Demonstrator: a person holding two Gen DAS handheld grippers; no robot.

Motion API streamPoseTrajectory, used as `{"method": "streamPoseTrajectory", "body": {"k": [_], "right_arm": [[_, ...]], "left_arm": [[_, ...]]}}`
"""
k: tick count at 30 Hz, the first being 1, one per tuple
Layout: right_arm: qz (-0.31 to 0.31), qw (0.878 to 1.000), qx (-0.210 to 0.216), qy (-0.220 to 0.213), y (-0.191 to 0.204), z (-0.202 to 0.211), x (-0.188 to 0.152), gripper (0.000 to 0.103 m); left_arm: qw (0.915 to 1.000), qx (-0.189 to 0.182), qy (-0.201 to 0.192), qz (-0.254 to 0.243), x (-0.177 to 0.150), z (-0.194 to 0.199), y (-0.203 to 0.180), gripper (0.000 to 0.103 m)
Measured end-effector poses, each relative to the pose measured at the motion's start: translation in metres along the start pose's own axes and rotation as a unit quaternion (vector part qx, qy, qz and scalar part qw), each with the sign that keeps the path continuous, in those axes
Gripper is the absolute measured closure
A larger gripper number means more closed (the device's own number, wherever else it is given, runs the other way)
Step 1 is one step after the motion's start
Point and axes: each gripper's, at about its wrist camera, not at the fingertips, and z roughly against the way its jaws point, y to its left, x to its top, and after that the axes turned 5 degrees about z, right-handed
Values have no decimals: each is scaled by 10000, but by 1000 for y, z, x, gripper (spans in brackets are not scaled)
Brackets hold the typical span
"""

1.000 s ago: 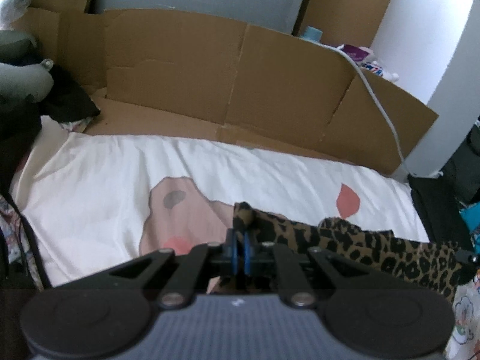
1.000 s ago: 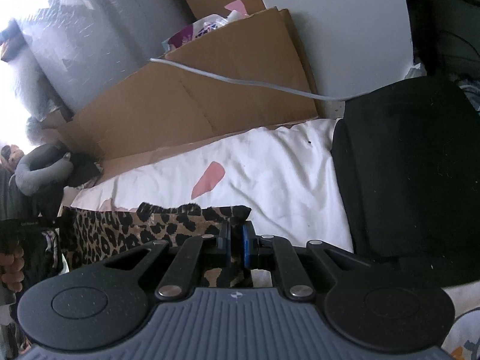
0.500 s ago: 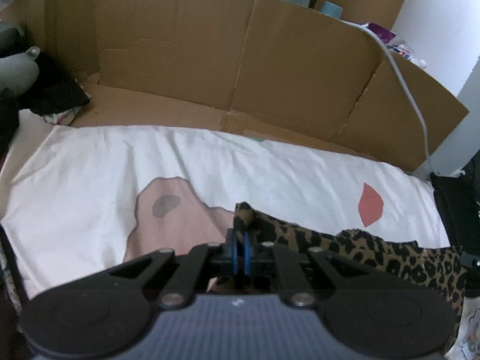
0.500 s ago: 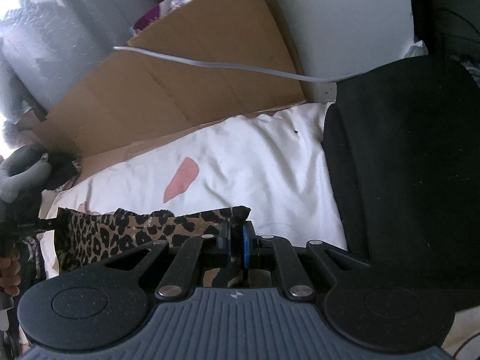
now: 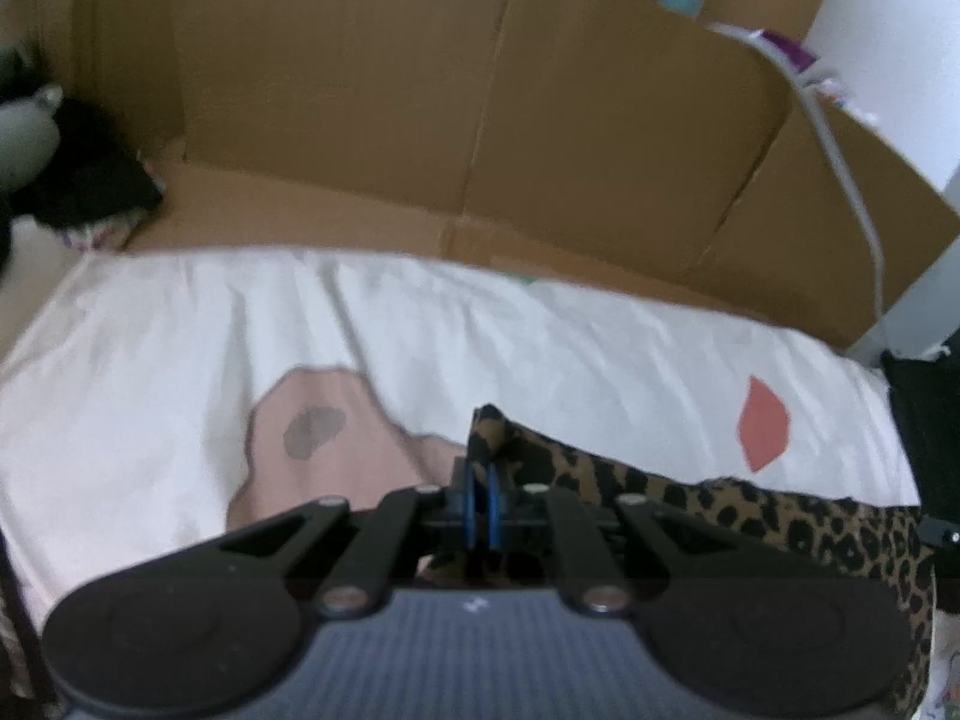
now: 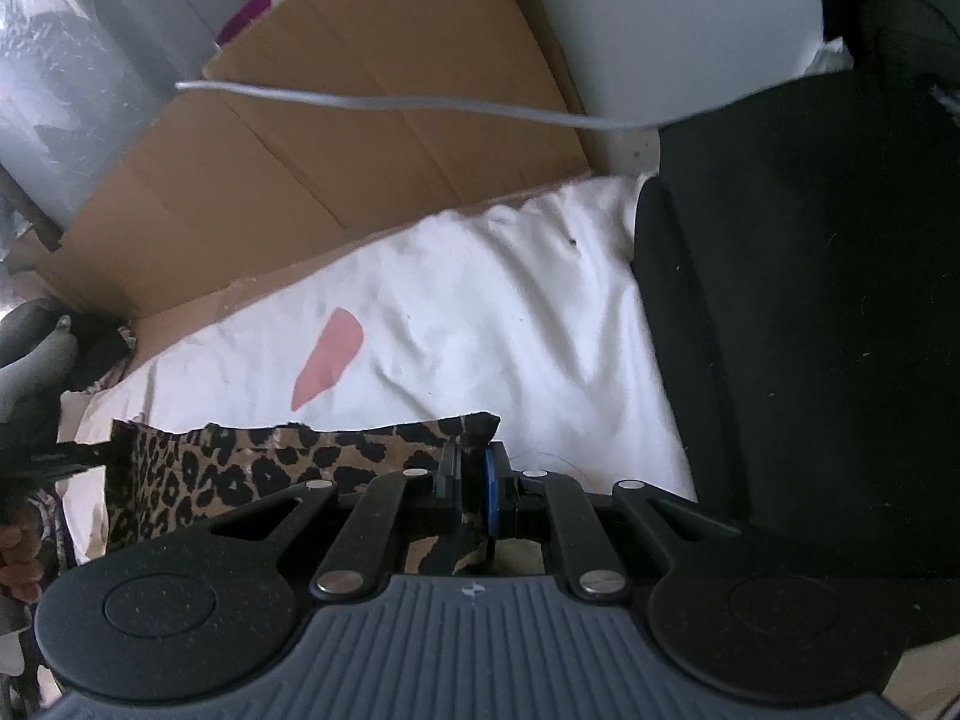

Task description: Fold clothes

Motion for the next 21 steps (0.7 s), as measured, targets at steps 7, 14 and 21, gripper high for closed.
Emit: {"method": "streamPoseTrajectory", "body": {"k": [7, 14, 21], "right_arm": [[119, 9997, -92, 203, 1, -24, -1, 94], [565, 9974, -202, -398, 18, 12, 3, 71], [1096, 9925, 268, -469, 61, 18, -11, 71]], "left_arm": [[9995, 186, 256, 11, -5, -26, 1, 93], [9944, 791, -171, -678, -10, -1, -26, 85], [9954, 91, -249, -915, -27, 26, -64, 85]]}}
